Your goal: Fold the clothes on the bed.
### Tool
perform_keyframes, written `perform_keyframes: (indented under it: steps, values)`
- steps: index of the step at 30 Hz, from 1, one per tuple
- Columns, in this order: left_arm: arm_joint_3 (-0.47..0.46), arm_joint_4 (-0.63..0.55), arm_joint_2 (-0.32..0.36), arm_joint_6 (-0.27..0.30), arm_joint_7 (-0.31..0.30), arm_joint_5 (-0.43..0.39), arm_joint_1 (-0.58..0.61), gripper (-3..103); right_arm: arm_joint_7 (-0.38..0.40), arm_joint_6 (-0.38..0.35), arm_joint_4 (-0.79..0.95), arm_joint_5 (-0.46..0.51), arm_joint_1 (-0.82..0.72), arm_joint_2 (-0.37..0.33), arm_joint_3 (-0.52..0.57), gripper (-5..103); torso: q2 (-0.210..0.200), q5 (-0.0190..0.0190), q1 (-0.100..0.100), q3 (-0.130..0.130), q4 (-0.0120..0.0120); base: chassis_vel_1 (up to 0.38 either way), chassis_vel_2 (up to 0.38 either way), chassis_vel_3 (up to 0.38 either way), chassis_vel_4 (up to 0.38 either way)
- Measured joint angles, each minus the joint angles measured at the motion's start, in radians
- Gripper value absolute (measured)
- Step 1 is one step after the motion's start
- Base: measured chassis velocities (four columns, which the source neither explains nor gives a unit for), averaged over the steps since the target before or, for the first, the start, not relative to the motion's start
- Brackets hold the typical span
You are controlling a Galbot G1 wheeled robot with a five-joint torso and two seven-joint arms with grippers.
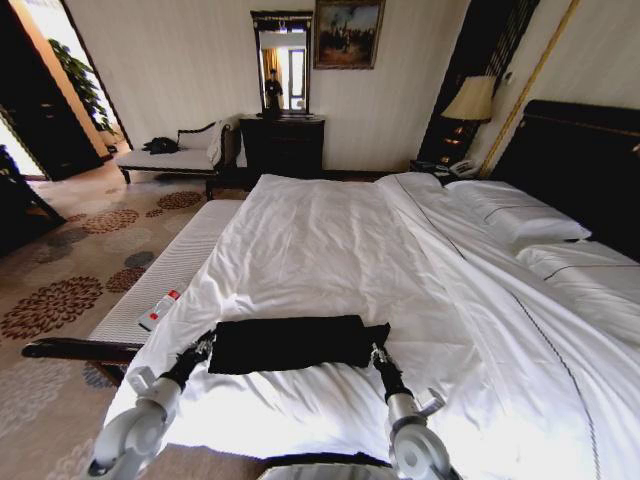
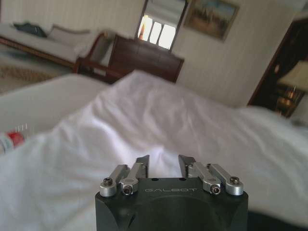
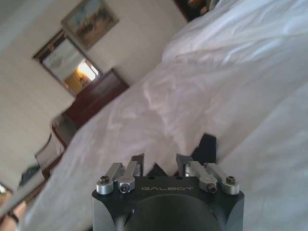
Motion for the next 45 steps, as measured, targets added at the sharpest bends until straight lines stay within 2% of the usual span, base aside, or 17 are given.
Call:
perform_keyframes:
  steps: [5, 6, 7, 8, 9, 11, 12, 14, 16, 18, 23, 29, 37, 39, 41, 43, 45]
  values:
    - [-0.089, -0.09, -0.027, 0.021, -0.05, -0.14, -0.055, 57, 0.035, -0.009, 0.023, 0.017, -0.03, 0.056, 0.033, 58, 0.0, 0.0, 0.0, 0.0, 0.0, 0.0, 0.0, 0.0, 0.0]
    - [-0.105, -0.103, -0.034, 0.03, -0.079, -0.178, -0.082, 57, 0.048, -0.016, 0.016, 0.026, -0.028, 0.065, 0.033, 58, 0.0, 0.0002, 0.0, 0.0, 0.0, 0.0, 0.0, 0.0, 0.0]
    - [-0.133, -0.124, -0.048, 0.05, -0.148, -0.238, -0.138, 68, 0.065, -0.03, -0.005, 0.044, -0.021, 0.08, 0.027, 69, 0.0, 0.0002, 0.0, 0.0, -0.0005, 0.0, 0.0, 0.0, 0.0]
    - [-0.144, -0.136, -0.053, 0.06, -0.177, -0.258, -0.16, 68, 0.069, -0.037, -0.016, 0.052, -0.014, 0.088, 0.021, 69, 0.0, 0.0001, 0.0, 0.0, -0.0003, 0.0, 0.0, 0.0, 0.0]
    - [-0.144, -0.136, -0.053, 0.06, -0.177, -0.258, -0.16, 68, 0.069, -0.037, -0.016, 0.052, -0.014, 0.088, 0.021, 69, 0.0, 0.0001, 0.0, 0.0, -0.0003, 0.0, 0.0, 0.0, 0.0]
    - [-0.157, -0.169, -0.057, 0.08, -0.22, -0.282, -0.186, 74, 0.072, -0.048, -0.036, 0.068, 0.0, 0.102, 0.008, 80, 0.0, 0.0002, 0.0, 0.0, -0.0003, 0.0, 0.0, 0.0, 0.0]
    - [-0.162, -0.22, -0.056, 0.1, -0.254, -0.304, -0.199, 85, 0.073, -0.064, -0.055, 0.089, 0.02, 0.116, -0.005, 85, 0.0, 0.0001, 0.0, 0.0, -0.0001, 0.0, 0.0, 0.0, 0.0]
    - [-0.163, -0.247, -0.052, 0.107, -0.265, -0.312, -0.201, 85, 0.073, -0.069, -0.06, 0.095, 0.027, 0.121, -0.009, 85, 0.0, 0.0001, 0.0, 0.0, 0.0, 0.0, 0.0, 0.0, 0.0]
    - [-0.167, -0.313, -0.044, 0.125, -0.284, -0.325, -0.205, 95, 0.073, -0.083, -0.079, 0.112, 0.046, 0.138, -0.026, 95, 0.0, 0.0003, 0.0, 0.0, 0.0, 0.0, 0.0, 0.0, 0.0]
    - [-0.173, -0.358, -0.041, 0.14, -0.297, -0.336, -0.208, 100, 0.067, -0.09, -0.105, 0.12, 0.065, 0.154, -0.04, 100, 0.0, 0.0002, 0.0, 0.0, 0.0, 0.0, 0.0, 0.0, 0.0]
    - [-0.171, -0.384, -0.055, 0.149, -0.306, -0.332, -0.202, 100, 0.041, -0.091, -0.159, 0.132, 0.103, 0.172, -0.046, 100, 0.0, 0.0002, 0.0, 0.0, 0.0, 0.0, 0.0, 0.0, 0.0]
    - [-0.142, -0.354, -0.093, 0.146, -0.306, -0.246, -0.191, 100, 0.023, -0.089, -0.196, 0.176, 0.15, 0.196, -0.043, 100, 0.0, 0.0001, 0.0, 0.0, 0.0, 0.0, 0.0, 0.0, 0.0]
    - [-0.127, -0.346, -0.107, 0.146, -0.306, -0.227, -0.191, 100, 0.016, -0.089, -0.201, 0.199, 0.169, 0.211, -0.028, 102, 0.0, 0.0002, 0.0, 0.0, 0.0, 0.0, 0.0, 0.0, 0.0]
    - [-0.125, -0.343, -0.111, 0.146, -0.306, -0.222, -0.191, 100, 0.014, -0.089, -0.205, 0.209, 0.173, 0.219, -0.022, 98, 0.0, 0.0001, 0.0, 0.0, 0.0, 0.0, 0.0, 0.0, 0.0]
    - [-0.126, -0.343, -0.111, 0.146, -0.309, -0.221, -0.19, 100, 0.014, -0.089, -0.21, 0.216, 0.176, 0.223, -0.021, 83, 0.0, 0.0001, 0.0, 0.0, -0.0001, 0.0, 0.0, 0.0, 0.0]
    - [-0.13, -0.344, -0.111, 0.146, -0.31, -0.221, -0.19, 100, 0.014, -0.089, -0.215, 0.219, 0.179, 0.225, -0.02, 83, 0.0, 0.0001, 0.0, 0.0, -0.0001, 0.0, 0.0, 0.0, 0.0]
    - [-0.137, -0.344, -0.107, 0.146, -0.313, -0.224, -0.188, 100, 0.014, -0.089, -0.222, 0.22, 0.185, 0.226, -0.02, 72, 0.0, 0.0002, 0.0, 0.0, 0.0, 0.0, 0.0, 0.0, 0.0]
